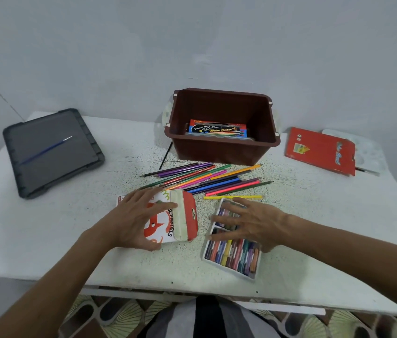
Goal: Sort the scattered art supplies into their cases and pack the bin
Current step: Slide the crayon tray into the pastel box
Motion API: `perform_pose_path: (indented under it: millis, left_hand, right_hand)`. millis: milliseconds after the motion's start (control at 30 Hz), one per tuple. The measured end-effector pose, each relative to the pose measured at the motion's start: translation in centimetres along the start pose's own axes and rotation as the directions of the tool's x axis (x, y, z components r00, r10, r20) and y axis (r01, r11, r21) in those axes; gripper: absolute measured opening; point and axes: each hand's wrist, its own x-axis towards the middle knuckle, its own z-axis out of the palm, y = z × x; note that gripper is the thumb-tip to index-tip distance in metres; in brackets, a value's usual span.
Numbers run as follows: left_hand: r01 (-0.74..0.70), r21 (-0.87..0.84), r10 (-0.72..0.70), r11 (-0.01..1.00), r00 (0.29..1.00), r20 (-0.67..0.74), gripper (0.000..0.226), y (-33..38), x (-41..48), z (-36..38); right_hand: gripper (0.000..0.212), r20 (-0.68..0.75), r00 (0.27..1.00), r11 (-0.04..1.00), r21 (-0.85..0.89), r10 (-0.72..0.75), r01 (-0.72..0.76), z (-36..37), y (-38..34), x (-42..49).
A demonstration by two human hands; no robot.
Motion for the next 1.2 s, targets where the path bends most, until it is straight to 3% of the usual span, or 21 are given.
perform_pose_path:
  millis: [200, 533, 867, 1200]
  left_hand:
    - [-0.043, 0.016, 0.042, 0.999, 0.999, 0.028, 0.1, 1.4, 1.3, 0.1]
    - [-0.104, -0.011, 0.104, 0.995, 0.988, 0.113, 0.099, 3.9, 3.4, 0.4]
    - [-0.174, 0.016, 0.169, 0.985, 0.973, 0.157, 0.1, 5.8, 5.1, 0.3]
    - [-0.198, -0.014, 0.198, 0.98, 0.967, 0.158, 0.09, 6.6, 5.7, -0.3]
  right_hand:
    - [0.122, 0.064, 0.989, 0.974, 0.178, 0.133, -0.143, 1.9, 0.9, -2.8]
    - [0.119, 0.115, 0.92, 0.827, 0.408, 0.374, -0.387, 4.5, 0.7, -5.8]
    - [0.113, 0.022, 0.884, 0.736, 0.545, 0.466, -0.402, 4.9, -0.1, -6.3]
    - [0.111, -0.024, 0.917, 0.792, 0.514, 0.398, -0.33, 4.1, -0.6, -5.2]
